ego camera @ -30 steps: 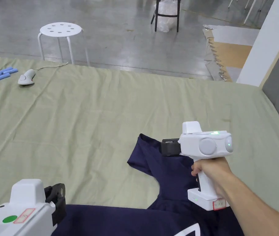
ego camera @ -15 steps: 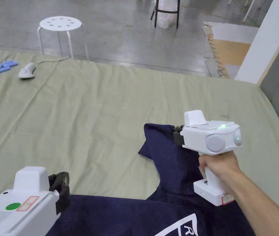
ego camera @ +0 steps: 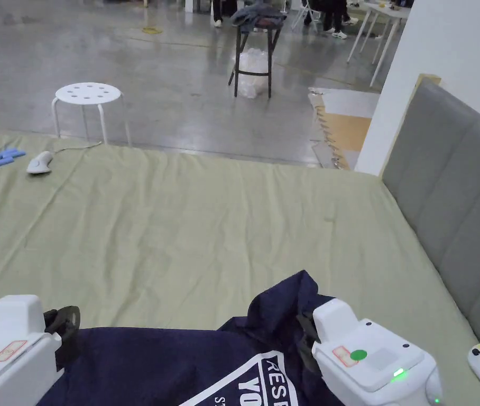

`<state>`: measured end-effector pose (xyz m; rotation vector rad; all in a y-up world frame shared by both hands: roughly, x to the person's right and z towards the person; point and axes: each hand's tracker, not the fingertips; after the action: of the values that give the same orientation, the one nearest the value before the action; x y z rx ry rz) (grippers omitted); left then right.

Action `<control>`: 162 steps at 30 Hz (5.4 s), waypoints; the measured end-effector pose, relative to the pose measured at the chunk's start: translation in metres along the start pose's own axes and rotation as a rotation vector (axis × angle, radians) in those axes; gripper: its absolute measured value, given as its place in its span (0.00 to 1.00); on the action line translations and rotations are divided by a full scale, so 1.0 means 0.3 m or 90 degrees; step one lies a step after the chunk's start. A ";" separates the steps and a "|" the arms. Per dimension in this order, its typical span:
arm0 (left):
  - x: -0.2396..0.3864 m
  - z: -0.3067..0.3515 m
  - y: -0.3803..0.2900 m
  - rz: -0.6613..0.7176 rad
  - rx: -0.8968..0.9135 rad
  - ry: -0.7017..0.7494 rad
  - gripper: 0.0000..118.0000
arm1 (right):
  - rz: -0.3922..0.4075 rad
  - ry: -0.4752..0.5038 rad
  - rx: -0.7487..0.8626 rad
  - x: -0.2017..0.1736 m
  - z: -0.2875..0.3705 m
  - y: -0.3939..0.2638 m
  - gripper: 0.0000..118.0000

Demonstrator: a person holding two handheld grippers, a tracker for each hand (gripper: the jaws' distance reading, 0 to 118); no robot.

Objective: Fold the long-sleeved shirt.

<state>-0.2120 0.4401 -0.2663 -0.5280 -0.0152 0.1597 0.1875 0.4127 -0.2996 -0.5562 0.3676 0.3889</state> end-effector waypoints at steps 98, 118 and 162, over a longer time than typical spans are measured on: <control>-0.203 0.050 -0.019 -0.050 -0.016 -0.108 0.10 | -0.198 -0.040 0.100 0.266 0.225 -0.156 0.08; -0.348 0.282 -0.583 -0.059 -0.387 -0.083 0.10 | -0.313 0.031 -0.285 0.049 0.379 -0.670 0.08; -0.580 -0.048 -0.568 0.499 -0.449 -0.478 0.94 | -0.192 -0.057 0.175 -0.337 0.463 -0.171 0.00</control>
<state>-0.3577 0.2607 -0.1886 -1.1347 -0.6211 1.1416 0.1550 0.4262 -0.1238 -0.3168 0.2401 0.0704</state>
